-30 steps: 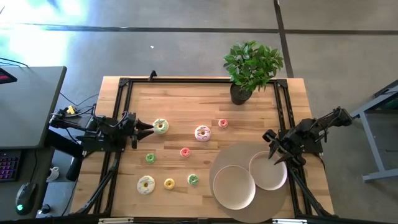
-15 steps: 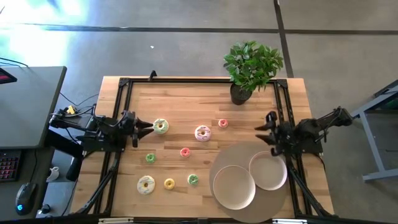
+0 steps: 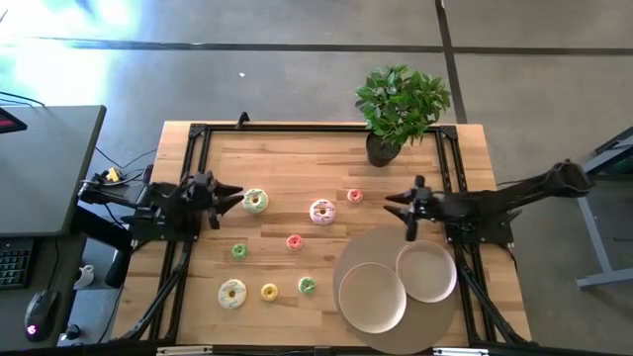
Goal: Pick & Place donuts
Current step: Put the top small pink donut into the right white plate
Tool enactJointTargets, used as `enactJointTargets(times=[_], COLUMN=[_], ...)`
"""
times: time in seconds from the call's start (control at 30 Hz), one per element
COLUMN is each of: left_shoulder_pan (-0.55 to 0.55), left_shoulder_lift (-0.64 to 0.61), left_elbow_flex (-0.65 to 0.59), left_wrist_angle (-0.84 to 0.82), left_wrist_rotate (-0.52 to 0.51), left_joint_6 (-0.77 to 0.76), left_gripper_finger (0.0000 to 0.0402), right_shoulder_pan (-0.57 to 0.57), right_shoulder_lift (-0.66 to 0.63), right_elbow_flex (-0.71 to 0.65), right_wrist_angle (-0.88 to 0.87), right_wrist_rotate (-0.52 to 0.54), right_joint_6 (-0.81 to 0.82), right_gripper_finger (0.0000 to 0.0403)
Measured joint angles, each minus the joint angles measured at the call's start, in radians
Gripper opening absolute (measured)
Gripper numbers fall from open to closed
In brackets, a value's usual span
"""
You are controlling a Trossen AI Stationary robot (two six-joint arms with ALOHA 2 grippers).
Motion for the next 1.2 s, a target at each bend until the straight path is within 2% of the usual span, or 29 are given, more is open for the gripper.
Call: enactJointTargets(times=[0.17, 0.37, 0.53, 0.7, 0.87, 1.03, 1.2], left_shoulder_pan=[0.0, 0.0, 0.0, 0.0, 0.0, 0.0, 0.0], left_shoulder_lift=[0.018, 0.032, 0.032, 0.032, 0.032, 0.032, 0.032], left_elbow_flex=[0.0, 0.0, 0.0, 0.0, 0.0, 0.0, 0.0], left_wrist_angle=[0.072, 0.111, 0.108, 0.101, 0.072, 0.041, 0.028], left_wrist_rotate=[-0.006, -0.066, -0.068, -0.068, -0.066, -0.065, -0.065], left_joint_6=[0.046, 0.047, 0.047, 0.047, 0.038, 0.036, 0.035], left_gripper_finger=[0.0142, 0.0142, 0.0142, 0.0142, 0.0142, 0.0142, 0.0142], right_shoulder_pan=[-0.118, -0.247, -0.305, -0.341, -0.369, -0.387, -0.38], right_shoulder_lift=[0.308, 0.629, 0.841, 0.998, 1.077, 1.053, 0.927], right_elbow_flex=[0.1, 0.222, 0.323, 0.41, 0.461, 0.467, 0.461], right_wrist_angle=[-0.003, 0.002, 0.001, 0.008, -0.026, -0.054, -0.126], right_wrist_rotate=[-0.081, -0.174, -0.209, -0.25, -0.249, -0.265, -0.297], right_joint_6=[0.017, 0.02, -0.01, -0.013, 0.037, 0.04, 0.041], right_gripper_finger=[0.0131, 0.0131, 0.0131, 0.0131, 0.0105, 0.002, 0.0027])
